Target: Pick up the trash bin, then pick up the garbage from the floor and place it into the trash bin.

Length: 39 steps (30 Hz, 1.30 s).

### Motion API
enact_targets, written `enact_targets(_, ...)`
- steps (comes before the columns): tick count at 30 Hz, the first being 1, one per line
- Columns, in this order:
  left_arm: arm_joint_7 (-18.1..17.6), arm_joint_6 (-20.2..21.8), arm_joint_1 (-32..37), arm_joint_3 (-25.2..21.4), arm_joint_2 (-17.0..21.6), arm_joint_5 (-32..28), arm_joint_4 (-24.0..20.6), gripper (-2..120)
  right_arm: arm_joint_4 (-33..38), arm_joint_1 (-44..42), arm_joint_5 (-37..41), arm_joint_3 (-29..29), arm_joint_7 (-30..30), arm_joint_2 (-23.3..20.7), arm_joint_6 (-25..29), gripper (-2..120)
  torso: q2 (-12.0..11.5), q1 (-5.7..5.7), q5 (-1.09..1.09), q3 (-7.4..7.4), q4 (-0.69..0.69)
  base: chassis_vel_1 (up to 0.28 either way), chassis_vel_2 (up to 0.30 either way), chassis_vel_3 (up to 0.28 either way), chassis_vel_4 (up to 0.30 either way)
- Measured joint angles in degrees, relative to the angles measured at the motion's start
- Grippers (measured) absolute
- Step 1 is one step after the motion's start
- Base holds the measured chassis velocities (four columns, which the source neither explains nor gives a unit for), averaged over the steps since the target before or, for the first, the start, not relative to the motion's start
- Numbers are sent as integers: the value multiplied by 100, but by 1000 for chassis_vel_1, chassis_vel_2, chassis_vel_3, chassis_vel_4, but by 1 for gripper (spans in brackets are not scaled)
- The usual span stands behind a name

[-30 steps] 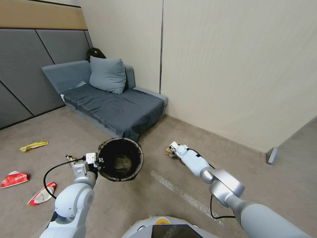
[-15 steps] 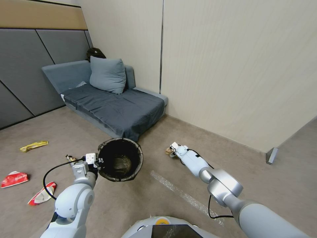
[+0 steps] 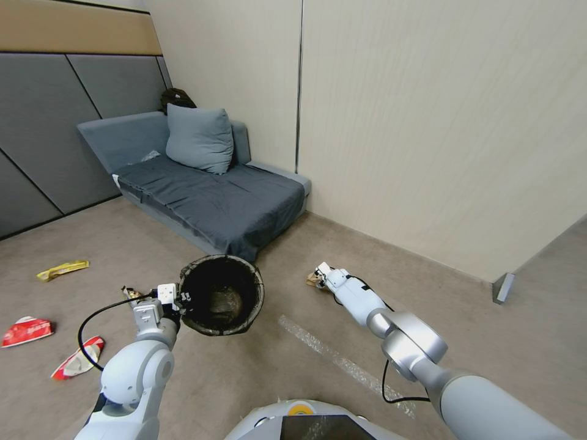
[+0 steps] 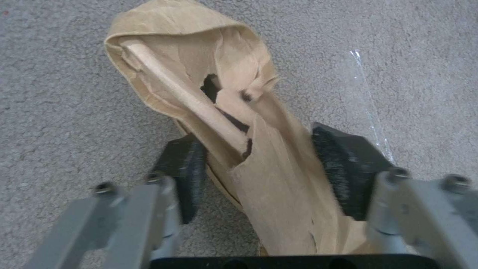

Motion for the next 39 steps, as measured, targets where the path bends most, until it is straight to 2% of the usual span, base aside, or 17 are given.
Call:
enact_targets(1, 0, 1, 7, -8, 9, -2, -5, 0, 15, -18, -1, -1, -2, -1, 0, 36, 0, 0, 0, 0, 0, 0, 0, 0, 0)
enact_targets(3, 0, 1, 11, -12, 14, -3, -8, 0, 21, -24, -1, -1, -2, -3, -1, 35, 0, 0, 0, 0, 0, 0, 0, 0, 0)
enact_targets(5, 0, 3, 22, -23, 22, -6, -30, 0, 52, -41, -5, -1, -3, -8, -4, 23, 0, 0, 0, 0, 0, 0, 0, 0, 0)
enact_targets(12, 0, 2, 49, -14, -21, 14, -36, 0, 99, -87, -31, 5, -12, -30, 7, 0, 0, 0, 0, 0, 0, 0, 0, 0, 0)
enact_targets(20, 4, -2, 45, -22, -35, 50, -37, 0, 180, -132, -68, 5, -11, -65, 26, 0, 0, 0, 0, 0, 1, 0, 0, 0, 0)
enact_targets(24, -5, 13, 41, -46, -1, 41, -52, 0, 522, -229, -20, -9, 41, -189, -108, 0, 0, 0, 1, 1, 1, 0, 0, 0, 0)
enact_targets(26, -29, 48, 32, -66, 35, -25, -73, 0, 1040, -326, 255, -116, 135, -396, -311, 0, 0, 1, 2, 1, 1, 0, 0, 0, 0)
enact_targets(28, -54, 68, 14, -92, 85, -69, -75, 0, 1953, -449, 832, -225, 341, -760, -653, 0, 0, 1, 1, 1, -1, 0, 0, 0, 0)
enact_targets(30, -61, 69, 6, -98, 97, -73, -75, 0, 2252, -485, 1022, -228, 410, -869, -753, 0, 0, 1, 1, 1, -2, 0, 0, 0, 0)
enact_targets(31, -74, 70, -10, -100, 107, -105, -77, 0, 3022, -588, 1545, -187, 630, -1180, -979, 0, 0, 0, 3, 1, 3, 0, 0, 0, 0)
enact_targets(32, -74, 70, -10, -100, 107, -105, -77, 0, 3022, -588, 1545, -187, 630, -1180, -979, 0, 0, 0, 3, 1, 3, 0, 0, 0, 0)
enact_targets(33, -83, 70, -18, -97, 107, -114, -78, 0, 3389, -644, 1792, -126, 748, -1354, -1105, 0, 0, 0, 3, 1, 5, 0, 0, 0, 0)
enact_targets(34, -106, 71, -40, -73, 106, -126, -75, 0, 4276, -767, 2328, 51, 990, -1865, -1340, 0, 0, 1, 4, 1, 4, 0, 0, 0, 0)
enact_targets(35, -106, 71, -40, -73, 106, -126, -75, 0, 4276, -767, 2328, 51, 990, -1865, -1340, 0, 0, 1, 4, 1, 4, 0, 0, 0, 0)
enact_targets(36, -177, 73, -45, -25, 101, -177, -103, 0, 5687, -1002, 2977, 476, 1336, -2745, -1678, 0, 0, 0, 1, 0, -5, 0, 0, 0, 0)
enact_targets(38, -217, 73, -25, -3, 113, -181, -176, 0, 6596, -1234, 3481, 907, 1587, -3182, -1890, 0, 0, 1, 4, 0, -5, 0, 0, 0, 0)
enact_targets(39, -217, 73, -25, -3, 113, -181, -176, 0, 6596, -1234, 3481, 907, 1587, -3182, -1890, 0, 0, 1, 4, 0, -5, 0, 0, 0, 0)
